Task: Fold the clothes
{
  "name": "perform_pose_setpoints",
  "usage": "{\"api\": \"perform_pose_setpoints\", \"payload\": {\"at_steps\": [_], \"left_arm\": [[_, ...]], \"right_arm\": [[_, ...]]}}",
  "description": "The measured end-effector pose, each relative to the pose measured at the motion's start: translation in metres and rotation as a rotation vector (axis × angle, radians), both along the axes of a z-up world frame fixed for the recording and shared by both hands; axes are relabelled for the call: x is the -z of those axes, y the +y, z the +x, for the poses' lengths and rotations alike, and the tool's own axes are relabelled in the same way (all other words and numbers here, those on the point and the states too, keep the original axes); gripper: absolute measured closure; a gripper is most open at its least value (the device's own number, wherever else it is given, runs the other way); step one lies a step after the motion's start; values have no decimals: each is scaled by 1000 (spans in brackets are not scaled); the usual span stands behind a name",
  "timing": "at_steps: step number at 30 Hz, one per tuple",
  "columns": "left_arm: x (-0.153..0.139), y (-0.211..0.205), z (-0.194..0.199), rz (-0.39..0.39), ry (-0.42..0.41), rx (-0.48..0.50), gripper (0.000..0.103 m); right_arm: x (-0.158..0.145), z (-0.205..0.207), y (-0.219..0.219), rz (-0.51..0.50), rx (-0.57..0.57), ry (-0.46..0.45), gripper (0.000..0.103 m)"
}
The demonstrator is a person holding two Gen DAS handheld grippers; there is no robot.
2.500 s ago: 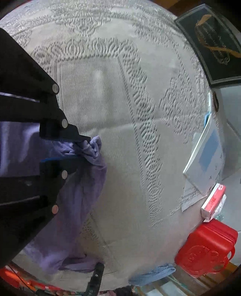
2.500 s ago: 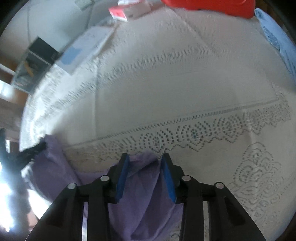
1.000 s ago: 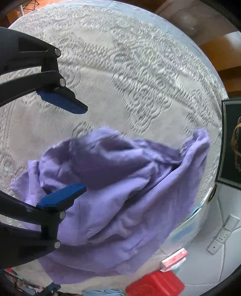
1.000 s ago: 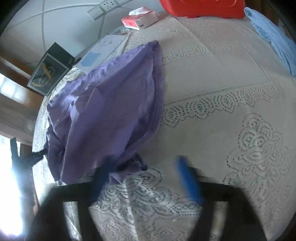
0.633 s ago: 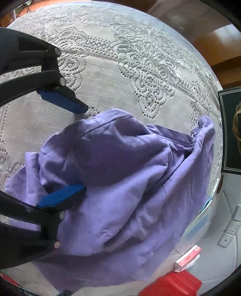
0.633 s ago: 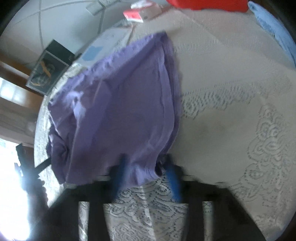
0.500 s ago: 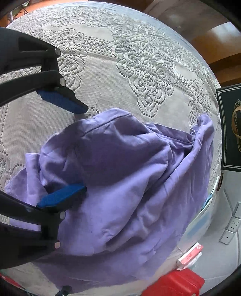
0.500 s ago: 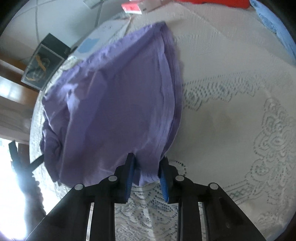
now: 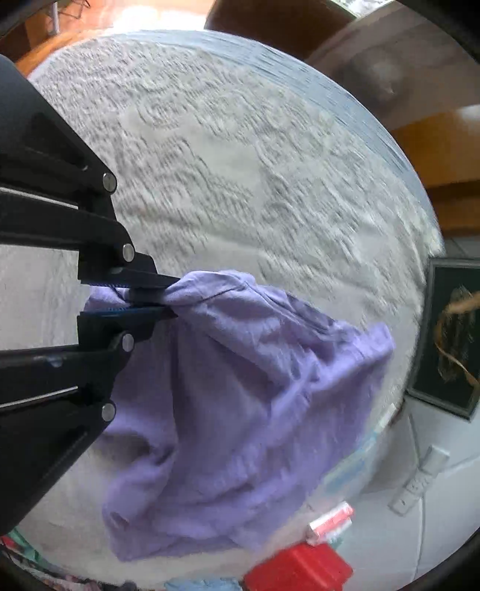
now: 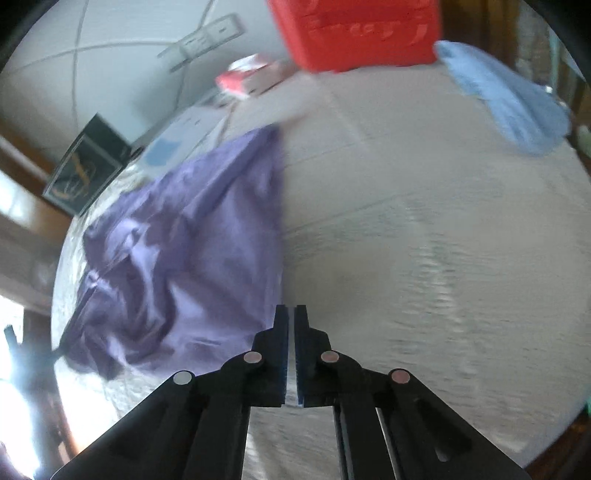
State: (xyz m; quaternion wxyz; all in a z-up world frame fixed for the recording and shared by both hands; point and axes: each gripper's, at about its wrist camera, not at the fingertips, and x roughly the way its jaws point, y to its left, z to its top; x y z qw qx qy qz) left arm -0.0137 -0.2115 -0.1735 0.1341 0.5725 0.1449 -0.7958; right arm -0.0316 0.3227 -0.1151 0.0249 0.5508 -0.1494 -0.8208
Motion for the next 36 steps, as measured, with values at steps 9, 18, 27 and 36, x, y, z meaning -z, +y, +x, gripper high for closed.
{"api": "perform_pose_setpoints", "payload": {"at_steps": [9,18,27,36], "left_arm": [[-13,16,6,82,10,63,34],[17,29,7,76,-71,20,26],[44,47,4,60,-56,4,30],[44,65,-13,9,-62,96,93]], "right_arm": [[24,18,11,-127,24,-51,74],[32,18,-22,-211,-21,-55,70],[45,8,-50,-167,-59,-101,63],[65,-4,-84,-54,-174,-147,87]]}}
